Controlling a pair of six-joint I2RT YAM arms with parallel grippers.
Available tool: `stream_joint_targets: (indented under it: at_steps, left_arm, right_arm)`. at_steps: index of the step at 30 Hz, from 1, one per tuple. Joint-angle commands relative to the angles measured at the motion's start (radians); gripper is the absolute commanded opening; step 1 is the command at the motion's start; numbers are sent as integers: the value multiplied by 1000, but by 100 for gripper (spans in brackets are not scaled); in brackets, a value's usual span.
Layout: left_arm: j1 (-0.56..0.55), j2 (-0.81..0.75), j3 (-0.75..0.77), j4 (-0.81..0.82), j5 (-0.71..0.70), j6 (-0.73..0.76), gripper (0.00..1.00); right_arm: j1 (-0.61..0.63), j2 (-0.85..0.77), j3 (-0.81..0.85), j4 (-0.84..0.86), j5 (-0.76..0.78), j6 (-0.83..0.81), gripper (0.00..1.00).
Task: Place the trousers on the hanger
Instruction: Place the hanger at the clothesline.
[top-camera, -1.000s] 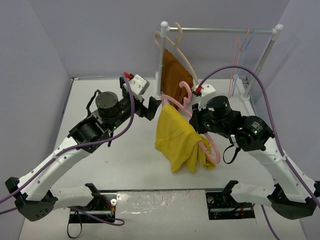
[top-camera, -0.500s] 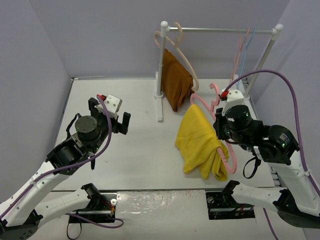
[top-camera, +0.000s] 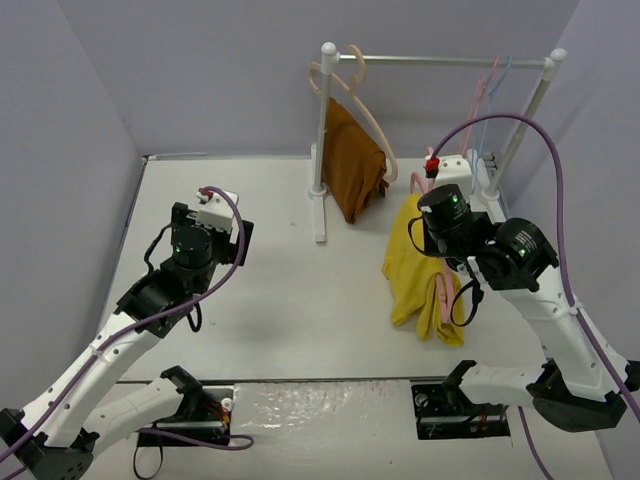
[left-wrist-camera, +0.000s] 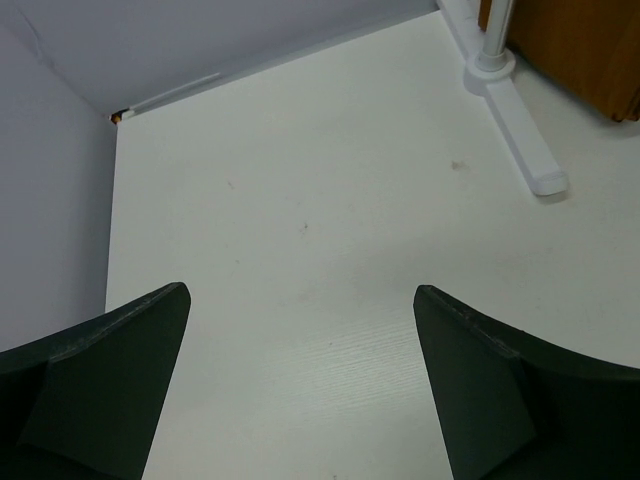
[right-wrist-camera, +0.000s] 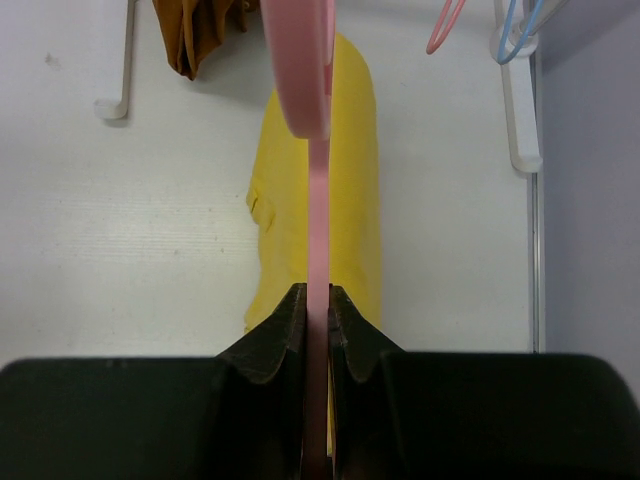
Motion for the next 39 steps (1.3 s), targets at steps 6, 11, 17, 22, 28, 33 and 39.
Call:
stream_joint_targets:
  at_steps: [6,11,17,22,28,33,39]
  left_arm:
    - [74,-31,-76,135,17,-18,94]
    - [110,-36,-112,151,36,-19,94]
    - [141,-39,-129,157,52,-53,94]
    - [156,-45,-137,162,59,-66,94]
    - [168,-64,-151,178,61,-68,94]
    - [171,-65,-150,175,51,-58,94]
    - [179,-65,-153,175,57,-55,94]
  right_arm:
    - [-249,99,131,404,-134,-171,0]
    - [-353,179,208,488,-216,-245,0]
    - [-477,264,308,559,-287,-317,0]
    - [-555,300,323,659,-409,-321,0]
    - [-569,347,348,804,-504,-327,0]
    - [-582,390,407,890,-528,-326,0]
    - [-614,455,442,953,-543,-325,0]
